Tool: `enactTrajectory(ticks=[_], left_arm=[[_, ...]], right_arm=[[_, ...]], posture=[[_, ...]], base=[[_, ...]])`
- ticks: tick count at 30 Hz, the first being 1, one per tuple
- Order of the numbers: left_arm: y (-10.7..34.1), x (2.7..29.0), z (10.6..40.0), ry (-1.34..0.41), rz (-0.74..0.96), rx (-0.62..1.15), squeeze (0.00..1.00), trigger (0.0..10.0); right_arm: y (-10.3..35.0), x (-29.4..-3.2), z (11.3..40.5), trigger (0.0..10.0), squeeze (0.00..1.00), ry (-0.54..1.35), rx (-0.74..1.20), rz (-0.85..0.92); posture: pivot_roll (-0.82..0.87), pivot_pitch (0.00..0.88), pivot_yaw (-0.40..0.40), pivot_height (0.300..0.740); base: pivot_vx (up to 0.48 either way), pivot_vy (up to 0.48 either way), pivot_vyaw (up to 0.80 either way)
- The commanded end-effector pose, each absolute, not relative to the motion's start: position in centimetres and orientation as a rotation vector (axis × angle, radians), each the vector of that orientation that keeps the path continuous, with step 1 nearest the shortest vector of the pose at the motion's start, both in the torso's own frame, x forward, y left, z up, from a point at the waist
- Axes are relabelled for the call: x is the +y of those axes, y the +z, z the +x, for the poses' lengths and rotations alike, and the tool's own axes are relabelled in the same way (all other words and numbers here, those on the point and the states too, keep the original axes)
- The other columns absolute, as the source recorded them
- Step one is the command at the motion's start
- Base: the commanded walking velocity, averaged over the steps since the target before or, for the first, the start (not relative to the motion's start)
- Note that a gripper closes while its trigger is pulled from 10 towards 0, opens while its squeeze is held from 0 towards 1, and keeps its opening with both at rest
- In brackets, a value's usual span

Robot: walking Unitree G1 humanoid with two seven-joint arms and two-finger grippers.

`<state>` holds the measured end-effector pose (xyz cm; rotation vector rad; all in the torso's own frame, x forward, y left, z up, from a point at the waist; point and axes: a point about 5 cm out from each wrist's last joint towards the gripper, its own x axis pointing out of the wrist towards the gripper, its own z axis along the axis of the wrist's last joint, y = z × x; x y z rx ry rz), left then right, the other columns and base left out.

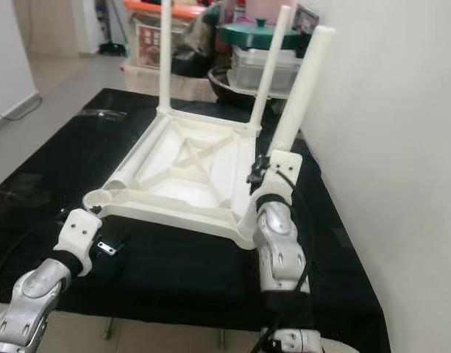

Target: Building children table

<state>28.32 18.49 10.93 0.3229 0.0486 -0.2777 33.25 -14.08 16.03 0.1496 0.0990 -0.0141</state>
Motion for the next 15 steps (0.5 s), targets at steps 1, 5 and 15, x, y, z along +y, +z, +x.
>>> enactTrajectory(ticks=[1,5,15], left_arm=[[10.3,18.0,28.2,-0.302,0.311,0.062,0.00,10.0],[10.2,17.9,28.3,-0.310,0.308,0.064,0.00,10.0],[10.7,17.0,28.6,-0.330,0.301,0.042,0.00,10.0]], right_arm=[[17.6,-13.0,33.8,10.0,0.62,0.124,0.058,0.152],[19.4,-12.6,33.7,10.0,0.00,0.330,-0.020,0.122],[18.6,-10.0,32.1,0.0,0.00,0.820,0.040,0.094]], posture=[[0.02,0.000,-0.085,0.740],[0.00,0.000,-0.072,0.740],[0.03,0.000,-0.096,0.740]], base=[[0.000,0.000,0.00],[0.000,0.000,0.00],[0.000,0.000,0.00]])
